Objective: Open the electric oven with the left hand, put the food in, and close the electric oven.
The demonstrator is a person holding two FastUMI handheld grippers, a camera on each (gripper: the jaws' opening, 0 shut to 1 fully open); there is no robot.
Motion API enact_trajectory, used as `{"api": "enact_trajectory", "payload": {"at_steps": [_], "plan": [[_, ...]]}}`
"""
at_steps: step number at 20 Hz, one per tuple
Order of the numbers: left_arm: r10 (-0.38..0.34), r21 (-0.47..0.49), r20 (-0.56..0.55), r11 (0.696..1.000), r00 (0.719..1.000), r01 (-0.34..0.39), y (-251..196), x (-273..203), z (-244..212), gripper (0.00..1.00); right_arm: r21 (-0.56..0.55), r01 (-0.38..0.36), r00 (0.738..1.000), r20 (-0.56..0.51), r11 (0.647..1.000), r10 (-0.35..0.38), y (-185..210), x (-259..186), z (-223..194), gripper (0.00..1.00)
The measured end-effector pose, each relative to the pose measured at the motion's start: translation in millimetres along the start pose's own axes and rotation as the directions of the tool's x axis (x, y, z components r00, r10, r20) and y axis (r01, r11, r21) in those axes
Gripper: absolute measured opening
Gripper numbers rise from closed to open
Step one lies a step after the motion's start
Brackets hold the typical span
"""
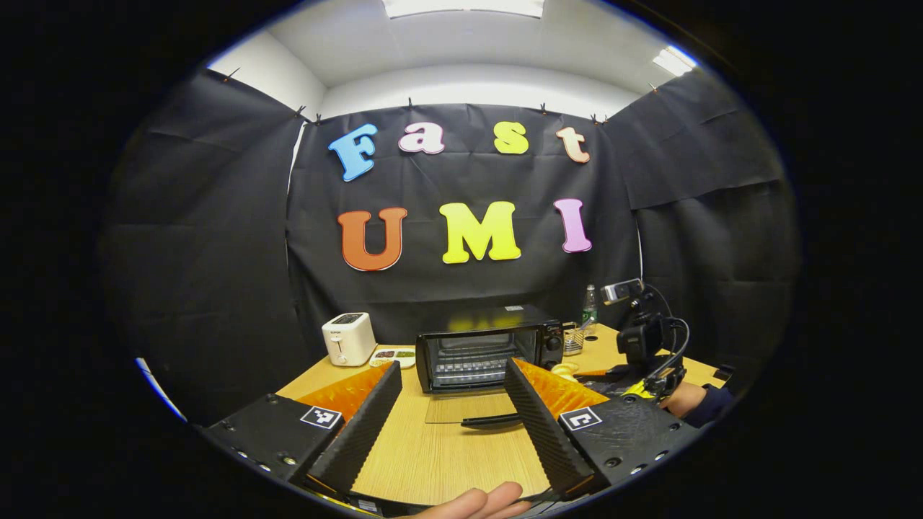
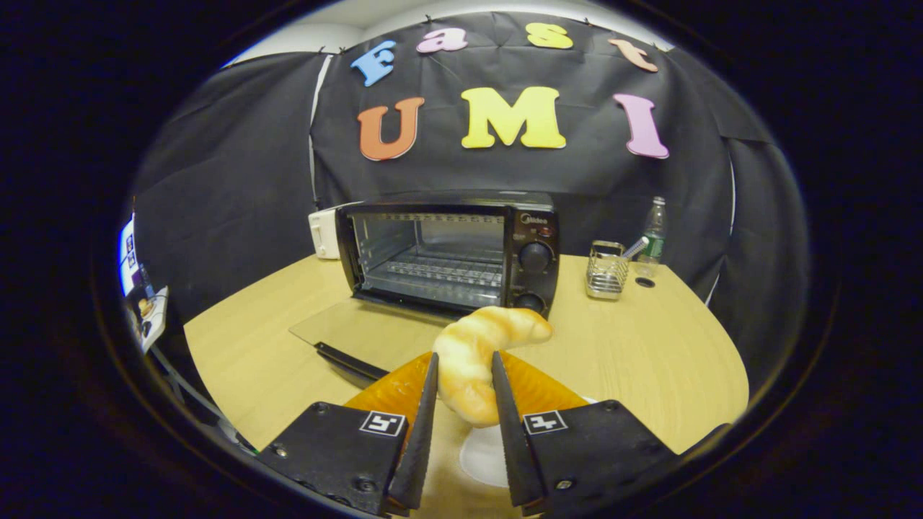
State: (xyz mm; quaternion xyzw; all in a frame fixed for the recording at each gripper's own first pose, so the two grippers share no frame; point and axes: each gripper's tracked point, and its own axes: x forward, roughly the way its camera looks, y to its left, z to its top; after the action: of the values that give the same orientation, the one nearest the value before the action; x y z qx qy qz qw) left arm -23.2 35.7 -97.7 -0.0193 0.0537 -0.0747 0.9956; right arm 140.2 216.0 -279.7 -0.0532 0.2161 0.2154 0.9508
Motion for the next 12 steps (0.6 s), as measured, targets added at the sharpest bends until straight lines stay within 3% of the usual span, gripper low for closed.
{"api": "enact_trajectory", "payload": {"at_steps": [1, 2, 3, 4, 5, 7, 12], "plan": [[-0.003, -0.003, 0.002, 1.0, 1.0, 0.003, 2, 0, -1, 0.83, 0.002, -0.011, 1.0, 0.004, 1.0, 0.011, 8, 9, 7, 0.45], [-0.004, -0.005, 0.005, 1.0, 1.0, 0.004, 6, -2, 0, 0.95, 0.001, -0.022, 1.0, 0.005, 1.0, 0.022, 17, 18, 14, 0.45], [0.0, -0.008, 0.005, 1.0, 1.0, 0.0, 10, -1, -1, 0.95, -0.005, -0.034, 0.999, 0.009, 0.999, 0.034, 26, 28, 20, 0.45], [0.012, -0.015, -0.002, 1.0, 1.0, -0.012, 17, 0, -3, 0.87, -0.014, -0.048, 0.999, 0.013, 0.999, 0.048, 36, 38, 27, 0.45], [0.023, -0.022, -0.003, 0.999, 1.0, -0.023, 24, 1, -4, 0.97, -0.019, -0.061, 0.998, 0.019, 0.998, 0.062, 45, 49, 35, 0.45], [0.037, -0.039, -0.002, 0.999, 0.999, -0.037, 34, 2, -5, 0.97, -0.015, -0.087, 0.996, 0.018, 0.996, 0.087, 62, 73, 47, 0.45], [0.054, -0.046, -0.014, 0.997, 0.998, -0.054, 56, 7, -11, 0.97, 0.002, -0.025, 0.998, 0.053, 1.0, 0.024, 59, 139, 86, 0.44]]}}
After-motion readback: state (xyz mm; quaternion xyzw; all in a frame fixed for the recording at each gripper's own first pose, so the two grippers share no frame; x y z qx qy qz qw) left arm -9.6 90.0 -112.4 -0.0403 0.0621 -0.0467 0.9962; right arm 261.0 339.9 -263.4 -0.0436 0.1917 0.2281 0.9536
